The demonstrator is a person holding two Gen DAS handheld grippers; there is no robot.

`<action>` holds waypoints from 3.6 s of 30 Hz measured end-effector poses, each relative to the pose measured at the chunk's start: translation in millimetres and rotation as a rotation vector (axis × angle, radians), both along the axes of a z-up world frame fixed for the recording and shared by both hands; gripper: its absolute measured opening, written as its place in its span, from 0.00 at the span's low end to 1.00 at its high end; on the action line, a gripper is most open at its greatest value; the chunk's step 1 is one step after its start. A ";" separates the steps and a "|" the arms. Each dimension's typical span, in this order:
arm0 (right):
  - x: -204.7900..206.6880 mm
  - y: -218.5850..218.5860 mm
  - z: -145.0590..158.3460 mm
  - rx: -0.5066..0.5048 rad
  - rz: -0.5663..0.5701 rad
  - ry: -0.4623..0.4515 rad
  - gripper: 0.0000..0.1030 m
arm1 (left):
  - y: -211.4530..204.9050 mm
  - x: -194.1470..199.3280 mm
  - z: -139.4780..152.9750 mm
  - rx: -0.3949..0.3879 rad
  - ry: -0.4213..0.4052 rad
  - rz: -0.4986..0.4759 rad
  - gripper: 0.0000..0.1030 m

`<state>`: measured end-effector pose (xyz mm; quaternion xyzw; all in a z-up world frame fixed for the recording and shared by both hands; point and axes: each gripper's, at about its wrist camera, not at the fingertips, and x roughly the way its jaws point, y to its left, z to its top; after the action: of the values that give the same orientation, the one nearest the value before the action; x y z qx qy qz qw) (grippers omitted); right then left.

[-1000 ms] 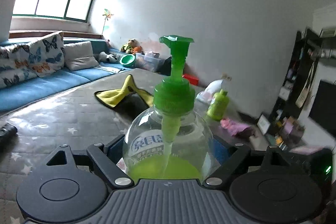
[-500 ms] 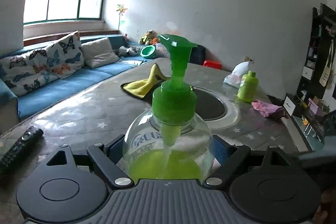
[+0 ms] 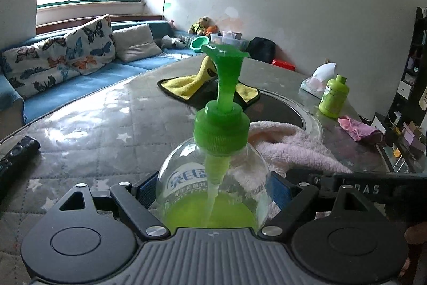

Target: Clean container

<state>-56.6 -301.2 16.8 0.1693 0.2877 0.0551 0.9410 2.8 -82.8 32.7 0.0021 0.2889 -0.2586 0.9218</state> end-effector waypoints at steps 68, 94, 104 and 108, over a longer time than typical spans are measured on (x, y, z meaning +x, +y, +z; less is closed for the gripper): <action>-38.8 30.4 -21.3 -0.294 -0.092 0.109 1.00 | 44.5 -73.5 -30.7 0.150 0.130 0.200 1.00; -39.0 30.5 -23.8 -0.301 -0.091 0.109 1.00 | 38.6 -65.8 -38.0 0.186 0.084 0.224 1.00; -38.4 30.1 -24.0 -0.300 -0.090 0.109 1.00 | 39.3 -64.3 -39.1 0.187 0.079 0.229 1.00; -38.6 30.5 -23.9 -0.299 -0.090 0.109 1.00 | 39.6 -64.8 -39.4 0.187 0.076 0.229 1.00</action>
<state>-95.2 -270.7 -7.2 0.0427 0.3354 -0.0401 0.9402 -62.0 -43.2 -6.7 0.0452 0.3449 -0.1238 0.9293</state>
